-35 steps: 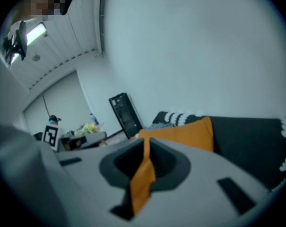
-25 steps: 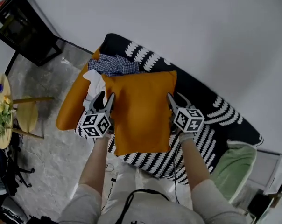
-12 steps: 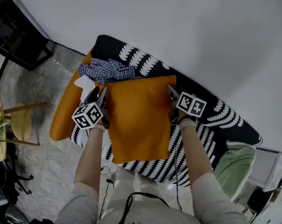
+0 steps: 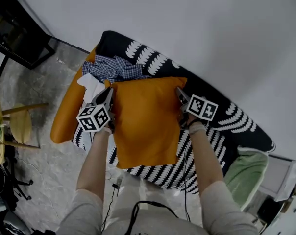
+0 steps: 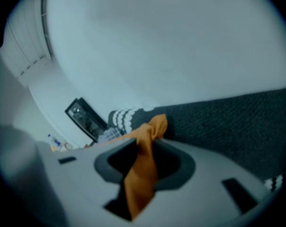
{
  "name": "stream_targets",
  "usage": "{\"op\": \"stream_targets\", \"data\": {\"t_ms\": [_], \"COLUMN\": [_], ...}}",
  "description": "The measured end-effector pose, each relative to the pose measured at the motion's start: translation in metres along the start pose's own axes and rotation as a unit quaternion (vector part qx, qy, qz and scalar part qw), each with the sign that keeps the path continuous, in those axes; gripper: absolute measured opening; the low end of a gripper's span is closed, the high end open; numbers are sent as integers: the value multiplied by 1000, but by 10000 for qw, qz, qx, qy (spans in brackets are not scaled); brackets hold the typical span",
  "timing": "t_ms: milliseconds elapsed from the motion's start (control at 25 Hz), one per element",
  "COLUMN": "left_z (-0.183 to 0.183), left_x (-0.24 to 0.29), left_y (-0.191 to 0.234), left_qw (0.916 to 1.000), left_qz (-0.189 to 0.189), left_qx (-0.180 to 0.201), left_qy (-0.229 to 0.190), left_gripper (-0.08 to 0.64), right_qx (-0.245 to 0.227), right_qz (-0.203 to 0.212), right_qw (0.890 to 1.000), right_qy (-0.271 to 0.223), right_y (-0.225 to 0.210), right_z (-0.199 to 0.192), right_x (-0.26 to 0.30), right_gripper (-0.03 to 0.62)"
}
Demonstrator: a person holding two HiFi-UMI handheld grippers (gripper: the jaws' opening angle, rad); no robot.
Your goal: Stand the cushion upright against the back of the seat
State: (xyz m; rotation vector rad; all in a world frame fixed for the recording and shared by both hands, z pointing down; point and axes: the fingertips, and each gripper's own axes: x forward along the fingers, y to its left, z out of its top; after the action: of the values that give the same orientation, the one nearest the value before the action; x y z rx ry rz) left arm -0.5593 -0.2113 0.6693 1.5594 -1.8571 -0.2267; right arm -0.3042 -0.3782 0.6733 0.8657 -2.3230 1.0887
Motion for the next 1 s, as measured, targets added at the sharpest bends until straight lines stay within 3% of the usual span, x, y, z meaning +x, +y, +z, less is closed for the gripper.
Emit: {"op": "stream_targets", "data": {"t_ms": [120,320,480,600,720,840,1000], "left_z": [4,11,18,30,49,64,63], "left_x": [-10,-38,-64,-94,-133,-163,-171], "left_y": [-7,-18,-23,-25,-36,-66,-104], "left_qw": [9998,9982,9953,9875,9735,9690,9774], "left_qz": [0,20,13,453,755,469,-9], "left_qx": [139,400,690,1235,1796,1916,1591], "left_qy": [-122,-441,-685,-868,-1194,-1484,-1395], "left_gripper": [57,58,61,63,63,63,63], "right_qx": [-265,-514,-1224,-1491,-1690,-1930,-2237], "right_qz": [73,351,520,710,924,1085,1274], "right_qw": [9995,9970,9888,9832,9775,9706,9609], "right_qy": [-149,-466,-677,-780,-863,-947,-1020], "right_y": [7,27,49,70,92,113,142], "right_z": [-3,-9,-12,-15,-22,-27,-36], "right_x": [-16,-50,-74,-91,-108,-124,-137], "right_gripper": [88,63,60,56,55,55,55]}}
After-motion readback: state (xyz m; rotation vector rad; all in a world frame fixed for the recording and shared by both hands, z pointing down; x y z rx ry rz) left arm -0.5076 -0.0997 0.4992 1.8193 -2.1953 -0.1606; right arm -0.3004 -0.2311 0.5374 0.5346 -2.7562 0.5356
